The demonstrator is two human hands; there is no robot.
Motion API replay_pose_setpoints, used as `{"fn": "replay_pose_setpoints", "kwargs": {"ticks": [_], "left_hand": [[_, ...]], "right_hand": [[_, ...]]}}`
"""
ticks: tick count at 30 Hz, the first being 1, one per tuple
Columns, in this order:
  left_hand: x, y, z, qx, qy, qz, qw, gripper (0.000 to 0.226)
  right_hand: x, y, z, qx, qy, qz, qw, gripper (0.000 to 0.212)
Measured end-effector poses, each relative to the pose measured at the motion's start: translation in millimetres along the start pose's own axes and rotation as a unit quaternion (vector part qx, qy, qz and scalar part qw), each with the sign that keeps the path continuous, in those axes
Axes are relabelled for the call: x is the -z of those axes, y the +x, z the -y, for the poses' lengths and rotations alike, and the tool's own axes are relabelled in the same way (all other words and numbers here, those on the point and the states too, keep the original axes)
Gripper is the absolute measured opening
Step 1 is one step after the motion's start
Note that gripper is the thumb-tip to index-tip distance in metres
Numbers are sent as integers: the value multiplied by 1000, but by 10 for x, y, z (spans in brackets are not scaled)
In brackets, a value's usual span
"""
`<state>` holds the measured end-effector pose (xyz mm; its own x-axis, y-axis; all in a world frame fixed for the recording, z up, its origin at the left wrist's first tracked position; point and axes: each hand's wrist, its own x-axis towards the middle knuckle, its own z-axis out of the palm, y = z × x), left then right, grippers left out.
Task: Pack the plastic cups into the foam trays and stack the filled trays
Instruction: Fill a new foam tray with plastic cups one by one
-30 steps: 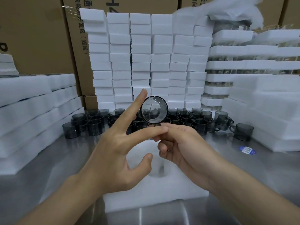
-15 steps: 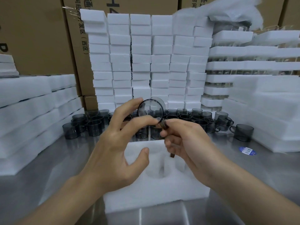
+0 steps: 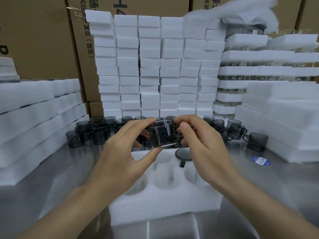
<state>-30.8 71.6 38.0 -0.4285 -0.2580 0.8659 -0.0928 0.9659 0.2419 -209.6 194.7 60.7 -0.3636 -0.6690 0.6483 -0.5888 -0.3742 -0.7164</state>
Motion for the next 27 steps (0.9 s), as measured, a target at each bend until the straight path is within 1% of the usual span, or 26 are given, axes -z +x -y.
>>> {"fn": "replay_pose_setpoints", "kwargs": {"ticks": [2, 4, 6, 9, 12, 16, 19, 23, 27], "left_hand": [[3, -6, -8, 14, -11, -4, 1000, 60], [6, -8, -17, 33, -19, -7, 999, 60], [4, -7, -26, 47, -25, -6, 999, 58], [7, -14, -25, 64, -43, 13, 997, 57], [-1, -30, 22, 76, -32, 42, 996, 58], [-17, -43, 70, 90, 13, 49, 995, 68], [-2, -34, 43, 69, 32, 55, 996, 75], [17, -19, -2, 33, 54, 69, 996, 80], [24, -17, -28, 22, 54, 72, 996, 86]], "right_hand": [[34, -8, -33, 17, -64, 34, 997, 35], [59, -14, -56, 30, -149, 75, 986, 50], [56, -12, -77, 37, -192, 92, 976, 57], [37, 13, -113, 47, -173, 88, 980, 54], [49, 39, -130, 61, -163, 56, 983, 50], [70, 46, -120, 90, -185, 27, 978, 50], [54, 39, -101, 119, -192, 8, 974, 49], [19, 17, -88, 149, -193, 16, 970, 50], [-23, -24, -68, 168, -194, 45, 965, 54]]}}
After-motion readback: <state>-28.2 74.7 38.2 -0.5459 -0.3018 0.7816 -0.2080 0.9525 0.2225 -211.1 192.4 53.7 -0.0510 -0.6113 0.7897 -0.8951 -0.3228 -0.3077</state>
